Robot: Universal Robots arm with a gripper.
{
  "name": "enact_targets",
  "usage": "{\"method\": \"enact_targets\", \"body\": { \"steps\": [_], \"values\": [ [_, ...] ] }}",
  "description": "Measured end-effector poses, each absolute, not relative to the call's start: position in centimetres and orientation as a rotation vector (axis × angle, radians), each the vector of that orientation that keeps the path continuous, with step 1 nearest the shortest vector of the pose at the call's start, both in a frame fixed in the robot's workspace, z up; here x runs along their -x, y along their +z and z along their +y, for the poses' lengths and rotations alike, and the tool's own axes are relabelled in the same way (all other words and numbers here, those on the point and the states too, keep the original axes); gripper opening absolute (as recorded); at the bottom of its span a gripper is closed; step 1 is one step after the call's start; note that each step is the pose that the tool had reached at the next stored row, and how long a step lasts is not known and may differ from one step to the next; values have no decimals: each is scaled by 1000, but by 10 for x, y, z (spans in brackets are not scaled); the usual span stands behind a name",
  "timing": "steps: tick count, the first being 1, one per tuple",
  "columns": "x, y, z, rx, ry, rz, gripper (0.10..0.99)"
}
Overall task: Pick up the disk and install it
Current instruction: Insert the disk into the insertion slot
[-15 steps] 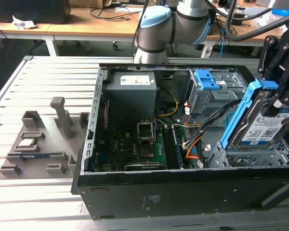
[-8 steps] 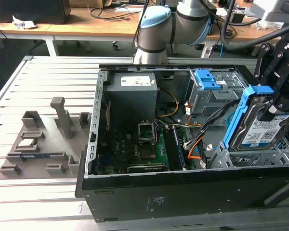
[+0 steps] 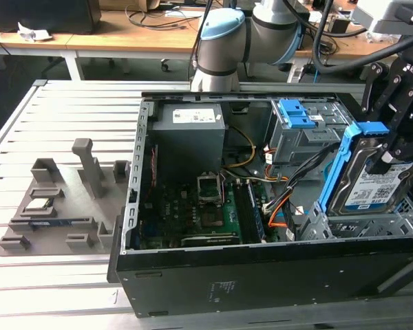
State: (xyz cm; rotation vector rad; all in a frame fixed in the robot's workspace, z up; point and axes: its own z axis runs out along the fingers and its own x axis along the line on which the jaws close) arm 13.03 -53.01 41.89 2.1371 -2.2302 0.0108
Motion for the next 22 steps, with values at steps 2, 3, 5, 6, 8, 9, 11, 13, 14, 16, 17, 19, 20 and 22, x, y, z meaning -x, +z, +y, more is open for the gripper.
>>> {"method": "enact_targets", "body": {
  "steps": [2, 3, 5, 6, 8, 9, 11, 13, 14, 16, 17, 19, 20, 22],
  "values": [
    [-130, 418, -530, -2127, 13, -2238, 365],
    [-130, 418, -530, -2120, 14, -2243, 365],
    [-130, 415, -530, -2108, 15, -2253, 365],
    [-130, 413, -530, -2104, 13, -2255, 365],
    [-130, 412, -530, -2103, 11, -2254, 365],
    [-130, 410, -530, -2103, 10, -2253, 365],
    [-130, 406, -530, -2103, 9, -2253, 365],
    [-130, 402, -530, -2102, 9, -2252, 365],
    [-130, 399, -530, -2102, 9, -2252, 365],
    [-130, 393, -530, -2102, 9, -2252, 365],
    [-130, 390, -530, -2102, 9, -2252, 365],
    [-130, 384, -530, -2102, 9, -2252, 365],
    [-130, 382, -530, -2102, 9, -2252, 365],
    [-130, 382, -530, -2102, 9, -2252, 365]
  ]
}}
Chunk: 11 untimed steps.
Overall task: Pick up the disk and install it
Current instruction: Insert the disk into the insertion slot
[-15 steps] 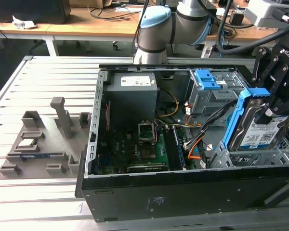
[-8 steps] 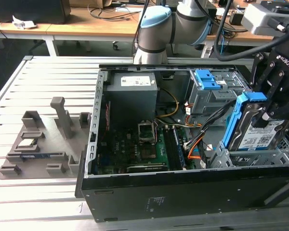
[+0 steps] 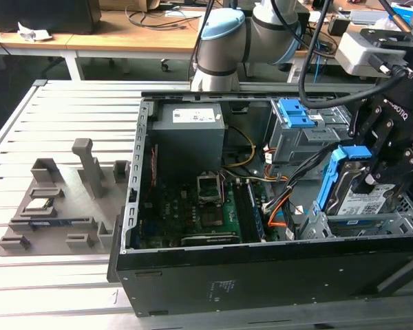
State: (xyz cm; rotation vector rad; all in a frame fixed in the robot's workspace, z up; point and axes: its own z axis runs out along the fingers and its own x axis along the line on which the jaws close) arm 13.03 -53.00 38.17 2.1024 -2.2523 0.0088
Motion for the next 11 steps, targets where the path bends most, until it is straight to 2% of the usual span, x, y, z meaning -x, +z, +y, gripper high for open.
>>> {"method": "enact_targets", "body": {
  "steps": [3, 4, 8, 9, 11],
  "values": [
    [-130, 381, -530, -2103, 8, -2253, 376],
    [-130, 381, -530, -2103, 8, -2253, 439],
    [-130, 381, -530, -2102, 9, -2252, 439],
    [-130, 381, -530, -2102, 9, -2252, 424],
    [-130, 381, -530, -2102, 9, -2252, 294]
  ]
}}
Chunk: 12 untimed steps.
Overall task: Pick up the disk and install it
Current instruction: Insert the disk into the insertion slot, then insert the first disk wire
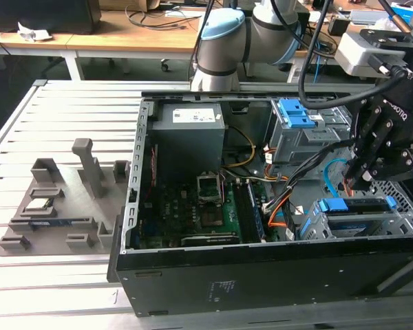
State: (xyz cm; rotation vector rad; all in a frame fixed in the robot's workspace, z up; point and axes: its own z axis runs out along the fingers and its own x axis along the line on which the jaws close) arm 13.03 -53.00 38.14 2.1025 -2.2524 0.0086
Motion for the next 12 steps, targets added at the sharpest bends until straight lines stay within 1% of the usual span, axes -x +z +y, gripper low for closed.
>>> {"method": "enact_targets", "body": {
  "steps": [3, 12],
  "values": [
    [-130, 381, -530, -2102, 9, -2252, 106],
    [-130, 381, -530, -2102, 9, -2252, 106]
  ]
}}
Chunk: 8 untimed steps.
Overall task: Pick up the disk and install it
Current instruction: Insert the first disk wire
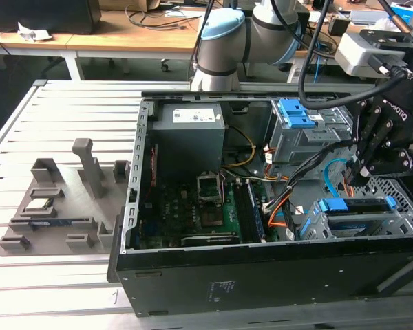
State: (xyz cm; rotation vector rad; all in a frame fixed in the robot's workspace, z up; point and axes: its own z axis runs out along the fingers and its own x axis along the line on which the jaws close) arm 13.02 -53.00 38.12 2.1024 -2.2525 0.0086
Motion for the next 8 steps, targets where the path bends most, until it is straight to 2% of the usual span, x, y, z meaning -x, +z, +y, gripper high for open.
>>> {"method": "enact_targets", "body": {
  "steps": [8],
  "values": [
    [-152, 381, -516, -2103, 8, -2250, 106]
  ]
}}
